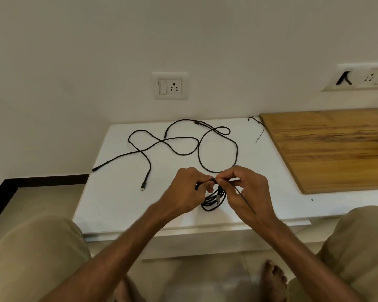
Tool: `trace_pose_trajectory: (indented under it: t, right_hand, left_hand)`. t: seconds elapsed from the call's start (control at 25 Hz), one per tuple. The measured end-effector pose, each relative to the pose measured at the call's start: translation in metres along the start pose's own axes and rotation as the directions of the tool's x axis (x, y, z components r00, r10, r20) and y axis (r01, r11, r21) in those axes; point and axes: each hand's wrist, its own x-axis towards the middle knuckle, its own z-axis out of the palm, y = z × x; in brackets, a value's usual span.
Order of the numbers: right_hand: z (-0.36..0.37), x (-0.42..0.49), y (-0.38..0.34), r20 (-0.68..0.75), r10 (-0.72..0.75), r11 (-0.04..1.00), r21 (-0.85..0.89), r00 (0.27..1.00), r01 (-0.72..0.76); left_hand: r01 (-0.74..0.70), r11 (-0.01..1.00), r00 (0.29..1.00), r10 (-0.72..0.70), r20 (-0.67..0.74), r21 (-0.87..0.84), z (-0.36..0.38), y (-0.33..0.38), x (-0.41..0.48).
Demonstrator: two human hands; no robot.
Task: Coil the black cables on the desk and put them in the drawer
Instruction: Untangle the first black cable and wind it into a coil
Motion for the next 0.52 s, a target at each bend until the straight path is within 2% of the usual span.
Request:
trace_pose_trajectory:
  t: [0.2,0.4,0.52]
  right_hand:
    - [-0.001,0.005,-0.001,0.01,0.103,0.992,0.069,0.995,-0.104]
    - [0.002,0.004,-0.005,-0.019,0.212,0.969,0.132,0.977,-0.207]
    - [0.001,0.012,-0.003,-0.025,0.261,0.96,0.114,0.965,-0.257]
  left_hand:
    - [-0.107,0.993,0.994,0.105,0.039,0.054,0.007,0.004,-0.001]
    - [-0.106,0.99,0.988,0.094,0.124,0.091,0.006,0.004,0.001]
    - [-0.07,0.996,0.995,0.066,0.08,0.046,0.008,0.007,-0.002]
